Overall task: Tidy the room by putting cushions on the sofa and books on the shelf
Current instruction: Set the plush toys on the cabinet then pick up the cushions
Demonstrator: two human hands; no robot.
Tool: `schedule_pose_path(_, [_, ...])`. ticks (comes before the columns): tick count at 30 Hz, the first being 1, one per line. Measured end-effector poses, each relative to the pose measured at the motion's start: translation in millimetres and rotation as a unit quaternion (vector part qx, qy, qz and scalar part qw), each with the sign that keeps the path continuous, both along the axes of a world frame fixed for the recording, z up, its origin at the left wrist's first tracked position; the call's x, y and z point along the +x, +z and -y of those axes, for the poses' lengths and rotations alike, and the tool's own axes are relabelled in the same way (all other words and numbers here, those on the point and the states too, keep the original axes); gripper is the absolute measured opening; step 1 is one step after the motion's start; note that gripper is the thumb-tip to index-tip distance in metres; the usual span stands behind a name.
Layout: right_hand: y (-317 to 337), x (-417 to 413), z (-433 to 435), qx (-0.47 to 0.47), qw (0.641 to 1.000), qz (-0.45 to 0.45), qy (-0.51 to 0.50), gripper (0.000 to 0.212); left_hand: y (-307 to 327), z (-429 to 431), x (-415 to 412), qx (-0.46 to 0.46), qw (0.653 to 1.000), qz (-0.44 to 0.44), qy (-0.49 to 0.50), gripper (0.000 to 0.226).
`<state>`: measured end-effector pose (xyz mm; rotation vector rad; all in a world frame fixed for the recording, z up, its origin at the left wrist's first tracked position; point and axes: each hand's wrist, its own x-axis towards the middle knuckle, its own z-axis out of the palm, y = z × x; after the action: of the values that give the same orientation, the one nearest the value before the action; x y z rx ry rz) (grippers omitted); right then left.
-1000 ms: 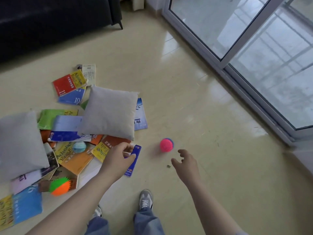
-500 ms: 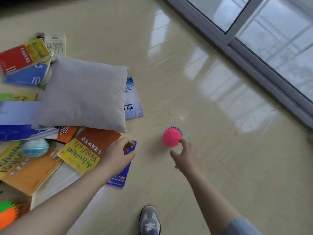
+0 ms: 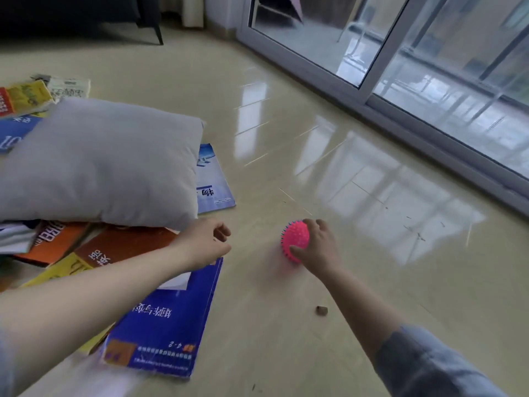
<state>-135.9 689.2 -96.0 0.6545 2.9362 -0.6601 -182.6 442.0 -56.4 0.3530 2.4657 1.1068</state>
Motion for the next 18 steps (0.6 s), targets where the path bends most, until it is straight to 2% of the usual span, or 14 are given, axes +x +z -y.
schedule_pose_path(7, [-14.1, -3.6, -19.3, 0.021, 0.999, 0.047, -0.012, 0.100, 7.3, 2.4, 12.2, -0.014, 0.999, -0.030, 0.029, 0.014])
schedule_pose_path(11, [-26.2, -7.7, -30.0, -0.013, 0.999, 0.035, -0.013, 0.109, 4.6, 5.6, 16.6, -0.045, 0.998, -0.045, 0.014, 0.019])
schedule_pose_path(14, [-35.7, -6.4, -25.7, -0.025, 0.999, 0.028, -0.021, 0.105, 1.5, 4.5, 18.8, -0.053, 0.998, -0.041, 0.011, 0.018])
schedule_pose_path(18, [-39.1, -2.6, -16.1, 0.022, 0.997, 0.002, -0.071, 0.088, -6.1, 1.6, 20.4, -0.052, 0.998, -0.040, 0.005, 0.016])
